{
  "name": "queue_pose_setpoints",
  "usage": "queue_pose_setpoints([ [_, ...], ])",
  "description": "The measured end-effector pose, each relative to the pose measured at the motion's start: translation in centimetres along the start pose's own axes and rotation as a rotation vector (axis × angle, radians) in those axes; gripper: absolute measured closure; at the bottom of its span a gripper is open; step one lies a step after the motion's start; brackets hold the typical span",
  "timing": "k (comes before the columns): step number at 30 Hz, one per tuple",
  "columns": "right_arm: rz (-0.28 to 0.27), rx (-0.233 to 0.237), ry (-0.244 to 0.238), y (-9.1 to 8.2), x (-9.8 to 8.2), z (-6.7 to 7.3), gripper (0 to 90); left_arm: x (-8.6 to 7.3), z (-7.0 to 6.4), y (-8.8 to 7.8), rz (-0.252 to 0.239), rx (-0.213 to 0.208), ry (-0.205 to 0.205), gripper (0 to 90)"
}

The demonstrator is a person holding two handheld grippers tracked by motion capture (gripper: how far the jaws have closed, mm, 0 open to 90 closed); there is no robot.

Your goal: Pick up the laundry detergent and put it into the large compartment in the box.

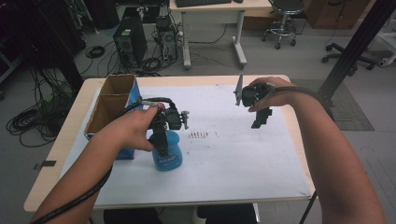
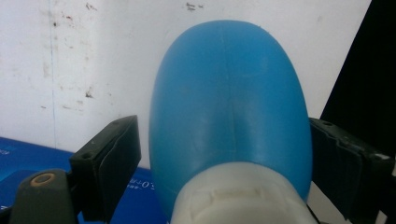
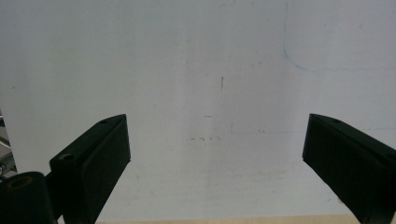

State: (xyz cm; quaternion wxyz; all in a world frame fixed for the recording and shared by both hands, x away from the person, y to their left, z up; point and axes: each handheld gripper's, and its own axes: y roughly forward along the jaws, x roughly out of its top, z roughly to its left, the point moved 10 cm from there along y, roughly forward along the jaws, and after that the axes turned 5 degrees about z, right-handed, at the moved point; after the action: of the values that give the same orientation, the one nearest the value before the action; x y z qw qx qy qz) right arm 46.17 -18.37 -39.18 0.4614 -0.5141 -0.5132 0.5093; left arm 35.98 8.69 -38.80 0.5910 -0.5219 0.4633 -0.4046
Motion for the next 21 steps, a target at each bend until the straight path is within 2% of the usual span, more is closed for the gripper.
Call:
queue_pose_setpoints([
  [5, 0.001, -0.001, -0.002, 0.05, 0.07, 0.00, 7.7, 0.00, 0.16, -0.05, 0.000, 0.006, 0.000, 16.8],
  [7, 0.001, 0.000, -0.003, 0.07, 0.08, 0.01, 7.7, -0.10, 0.10, -0.06, 0.007, -0.004, -0.009, 20.3],
  [14, 0.007, 0.004, 0.000, 0.30, 0.01, 0.04, 7.7, -0.21, 0.25, 0.11, -0.001, 0.010, -0.011, 20.9],
  [21, 0.007, 0.006, -0.002, 0.40, 0.10, 0.10, 7.8, -0.11, 0.21, 0.13, -0.006, 0.004, -0.013, 24.5],
])
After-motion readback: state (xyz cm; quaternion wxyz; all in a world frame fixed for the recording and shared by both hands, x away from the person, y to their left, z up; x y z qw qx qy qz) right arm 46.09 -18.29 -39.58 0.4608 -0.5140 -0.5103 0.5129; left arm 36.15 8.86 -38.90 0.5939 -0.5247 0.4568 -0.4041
